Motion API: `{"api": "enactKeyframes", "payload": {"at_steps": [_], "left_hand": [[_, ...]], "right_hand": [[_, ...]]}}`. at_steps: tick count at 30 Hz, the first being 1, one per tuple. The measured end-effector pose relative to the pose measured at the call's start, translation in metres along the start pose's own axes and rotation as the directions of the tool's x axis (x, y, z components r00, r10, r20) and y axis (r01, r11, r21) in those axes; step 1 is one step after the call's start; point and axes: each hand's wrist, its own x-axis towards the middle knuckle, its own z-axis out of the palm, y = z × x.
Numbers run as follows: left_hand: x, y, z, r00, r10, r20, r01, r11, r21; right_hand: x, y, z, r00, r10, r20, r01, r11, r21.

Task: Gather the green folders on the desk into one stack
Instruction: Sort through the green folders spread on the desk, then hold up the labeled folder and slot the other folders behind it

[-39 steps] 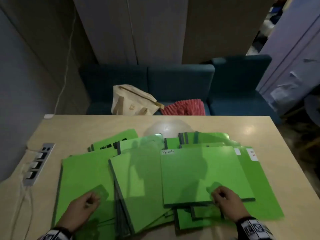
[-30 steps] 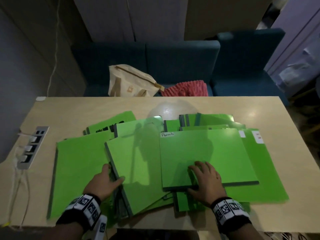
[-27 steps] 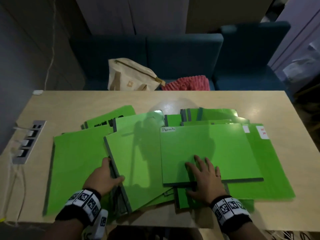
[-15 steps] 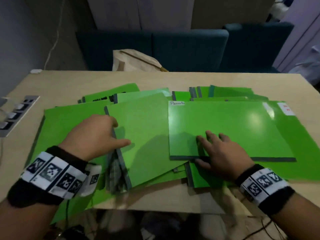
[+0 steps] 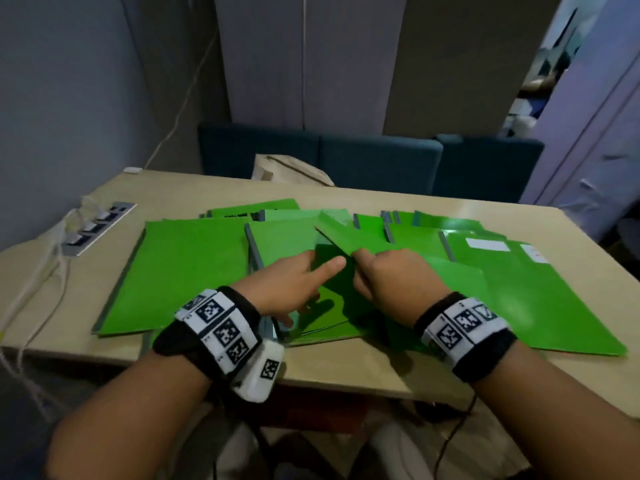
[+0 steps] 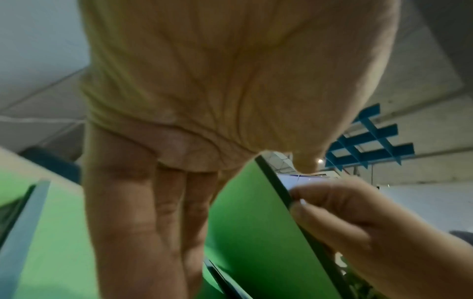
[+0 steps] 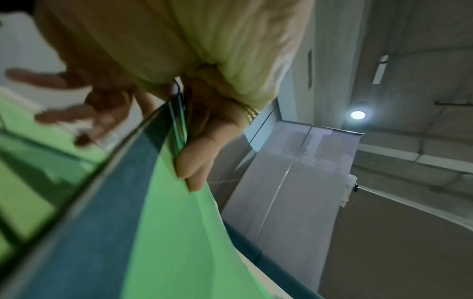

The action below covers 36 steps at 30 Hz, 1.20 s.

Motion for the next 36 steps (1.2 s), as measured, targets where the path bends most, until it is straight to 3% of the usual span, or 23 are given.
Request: {"api": "enactKeyframes", "payload": {"at_steps": [3, 6, 8, 10, 12, 16, 18, 21, 26, 28, 30, 32, 34, 36], "left_hand": [[-0.005, 0.002, 0.009, 0.998, -0.018, -0.053, -0.003, 0.927, -0.376], [-0.005, 0.001, 0.013, 0.983, -0.101, -0.155, -0.027, 0.750, -0.660], [-0.003, -0.005, 0.008, 0.953, -0.173, -0.249, -0.082, 0.642, -0.762], [-0.003, -0.012, -0.008, 0.945, -0.167, -0.282, -0.134, 0.590, -0.796], [-0.002, -0.016, -0.034, 0.941, -0.096, -0.324, -0.199, 0.618, -0.761], [0.004, -0.013, -0.088, 0.874, 0.025, -0.484, -0.362, 0.697, -0.619], [0.012, -0.011, -0.108, 0.823, 0.060, -0.565, -0.426, 0.724, -0.543], [0.027, 0.002, -0.115, 0.739, 0.148, -0.658, -0.546, 0.703, -0.456], [0.035, 0.039, -0.115, 0.675, 0.351, -0.649, -0.663, 0.674, -0.326], [0.036, 0.052, -0.126, 0.645, 0.369, -0.669, -0.688, 0.662, -0.298], [0.039, 0.056, -0.136, 0.684, 0.367, -0.631, -0.654, 0.691, -0.307], [0.048, 0.044, -0.149, 0.764, 0.346, -0.544, -0.571, 0.756, -0.321], [0.059, 0.016, -0.158, 0.857, 0.257, -0.447, -0.403, 0.874, -0.271], [0.069, -0.029, -0.163, 0.934, 0.102, -0.343, -0.143, 0.985, -0.099]], "right_hand": [[-0.002, -0.041, -0.002, 0.997, -0.037, -0.065, 0.039, 0.999, 0.027], [-0.003, -0.063, -0.001, 0.997, 0.001, -0.082, 0.007, 0.996, 0.093], [-0.003, -0.065, -0.007, 0.999, 0.020, -0.033, -0.014, 0.981, 0.195], [-0.001, -0.056, -0.014, 0.999, 0.039, 0.020, -0.043, 0.938, 0.345], [0.007, -0.030, -0.017, 0.997, 0.072, 0.037, -0.080, 0.871, 0.484], [0.034, 0.047, -0.007, 0.956, 0.292, -0.014, -0.243, 0.820, 0.518], [0.045, 0.075, -0.002, 0.911, 0.411, 0.035, -0.354, 0.733, 0.581], [0.057, 0.094, -0.003, 0.863, 0.487, 0.131, -0.397, 0.496, 0.772], [0.066, 0.097, -0.022, 0.883, 0.448, 0.142, -0.204, 0.093, 0.975], [0.070, 0.102, -0.033, 0.876, 0.477, 0.068, -0.076, -0.003, 0.997], [0.074, 0.108, -0.040, 0.856, 0.517, -0.011, 0.012, 0.000, 1.000], [0.076, 0.114, -0.038, 0.825, 0.562, -0.056, 0.050, 0.026, 0.998], [0.076, 0.117, -0.026, 0.795, 0.604, -0.053, 0.045, 0.028, 0.999], [0.072, 0.115, -0.012, 0.763, 0.645, -0.034, 0.021, 0.028, 0.999]]}}
